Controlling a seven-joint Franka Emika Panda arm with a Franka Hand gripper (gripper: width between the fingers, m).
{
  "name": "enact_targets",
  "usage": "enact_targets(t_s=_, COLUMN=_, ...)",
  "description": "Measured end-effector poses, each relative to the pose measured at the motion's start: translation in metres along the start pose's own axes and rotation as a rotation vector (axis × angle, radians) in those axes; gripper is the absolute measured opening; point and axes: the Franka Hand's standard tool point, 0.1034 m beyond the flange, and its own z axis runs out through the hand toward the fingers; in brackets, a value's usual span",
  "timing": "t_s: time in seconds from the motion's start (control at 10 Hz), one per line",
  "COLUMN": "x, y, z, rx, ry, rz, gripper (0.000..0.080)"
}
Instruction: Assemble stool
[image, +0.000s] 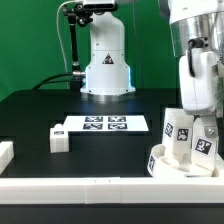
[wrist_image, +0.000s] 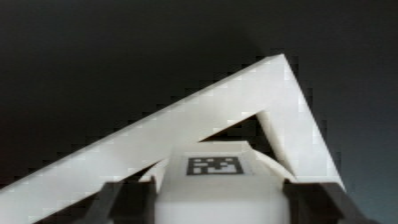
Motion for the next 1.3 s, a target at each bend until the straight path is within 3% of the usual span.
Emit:
enact_targets(t_s=0.1, x=0.002, y=-0.001, z=-0.002, rx=-0.003, ry=0.001, rz=-0.046, gripper=0.0427)
enact_targets(t_s=0.2, x=0.006, y=-0.005, z=-0.006, rx=-0.011, ry=0.002, rz=-0.093, gripper=0.0588)
enact_targets(t_s=0.3, x=0.008, y=-0.008, z=-0.014, rx=-0.011, ry=-0.003, rz=-0.151, gripper=0.0631)
enact_targets(t_s=0.5, x=0.008, y=-0.013, z=-0.027, rx=0.005, ry=-0.021, rz=-0.188, gripper=0.0646)
enact_targets(t_s=0.9, x=0.009, y=-0.012, z=-0.023, rx=0.003, ry=-0.017, rz=-0.484, gripper=0.0649)
enact_targets(t_s=1.1, x=0.005, y=-0.010, z=-0.024, rx=-0.020, ry=0.016, rz=-0.796, gripper=0.0649)
enact_targets(t_s=1.2, x=-0.001, y=-0.005, z=-0.024, rx=-0.045, ry=0.041, rz=-0.905, gripper=0.0649)
enact_targets(t_s=1.3, x=-0.004, y=-0.002, z=-0.023, rx=-0.051, ry=0.041, rz=-1.039, gripper=0.0649)
